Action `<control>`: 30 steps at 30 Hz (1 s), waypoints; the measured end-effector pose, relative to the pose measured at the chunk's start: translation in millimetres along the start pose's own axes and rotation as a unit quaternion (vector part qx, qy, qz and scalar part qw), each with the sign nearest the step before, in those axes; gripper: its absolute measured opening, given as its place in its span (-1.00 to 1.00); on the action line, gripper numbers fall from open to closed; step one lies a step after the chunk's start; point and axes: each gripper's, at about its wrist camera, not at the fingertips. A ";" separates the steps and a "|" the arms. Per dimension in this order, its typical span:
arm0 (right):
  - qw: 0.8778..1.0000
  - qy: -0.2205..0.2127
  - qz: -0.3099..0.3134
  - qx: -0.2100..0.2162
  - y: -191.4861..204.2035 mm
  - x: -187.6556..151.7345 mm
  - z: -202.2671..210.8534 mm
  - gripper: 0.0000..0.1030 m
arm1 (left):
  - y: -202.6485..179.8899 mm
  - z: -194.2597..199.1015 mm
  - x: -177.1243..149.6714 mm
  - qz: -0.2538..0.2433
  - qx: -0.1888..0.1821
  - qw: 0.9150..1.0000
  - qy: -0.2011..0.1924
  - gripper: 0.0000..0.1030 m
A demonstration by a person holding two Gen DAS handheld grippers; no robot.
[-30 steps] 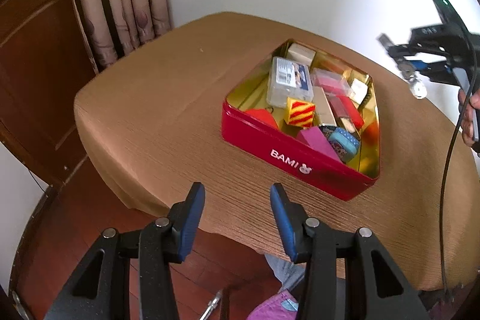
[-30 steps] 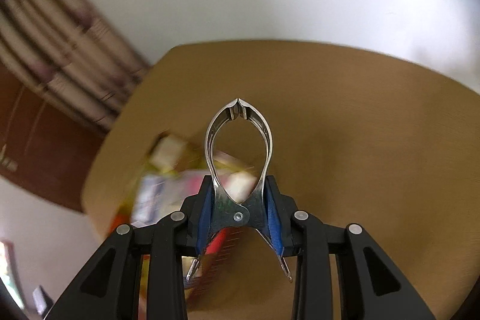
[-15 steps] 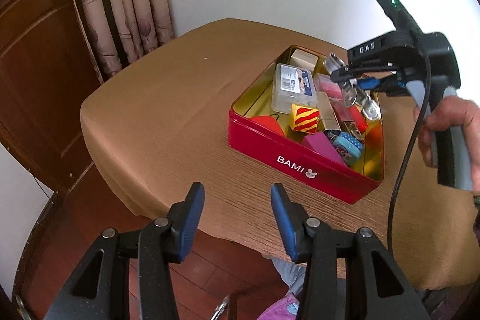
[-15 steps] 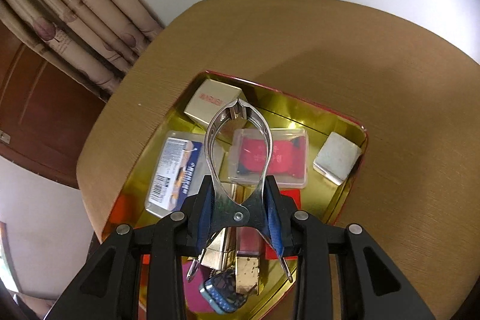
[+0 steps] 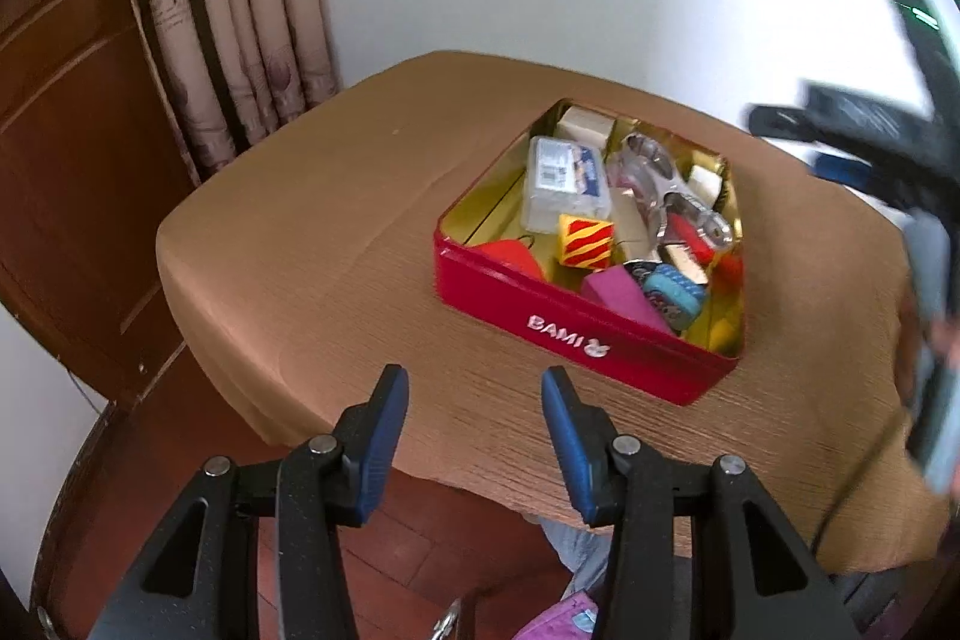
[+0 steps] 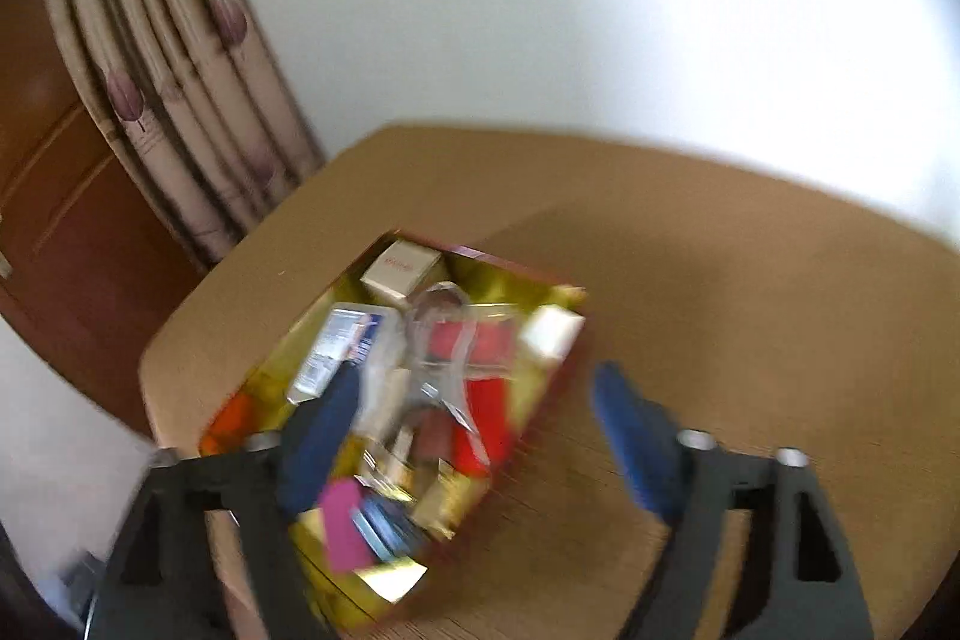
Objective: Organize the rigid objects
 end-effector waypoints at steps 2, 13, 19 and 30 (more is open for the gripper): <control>0.996 -0.055 0.025 -0.062 -1.0 -24.0 33.7 0.80 | -5.8 4.9 -0.9 -0.009 -0.002 1.000 -0.012 -0.08; 0.959 -0.193 0.061 -0.200 7.6 -91.7 130.4 0.98 | -20.9 44.0 -3.5 -0.014 -0.053 0.993 -0.100 -0.08; 0.958 -0.210 0.057 -0.185 16.3 -91.7 163.5 0.98 | -25.9 59.7 -4.6 -0.023 -0.038 0.991 -0.129 -0.08; 0.952 -0.235 0.049 -0.188 30.1 -94.3 195.3 0.98 | -29.9 79.3 -4.3 -0.037 -0.018 0.987 -0.158 -0.07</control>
Point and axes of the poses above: each gripper's, at about its wrist camera, not at the fingertips, and z roughly against the way its jaws point, y to its left, x to its top, and after that the axes turned 5 degrees about -x, right-handed
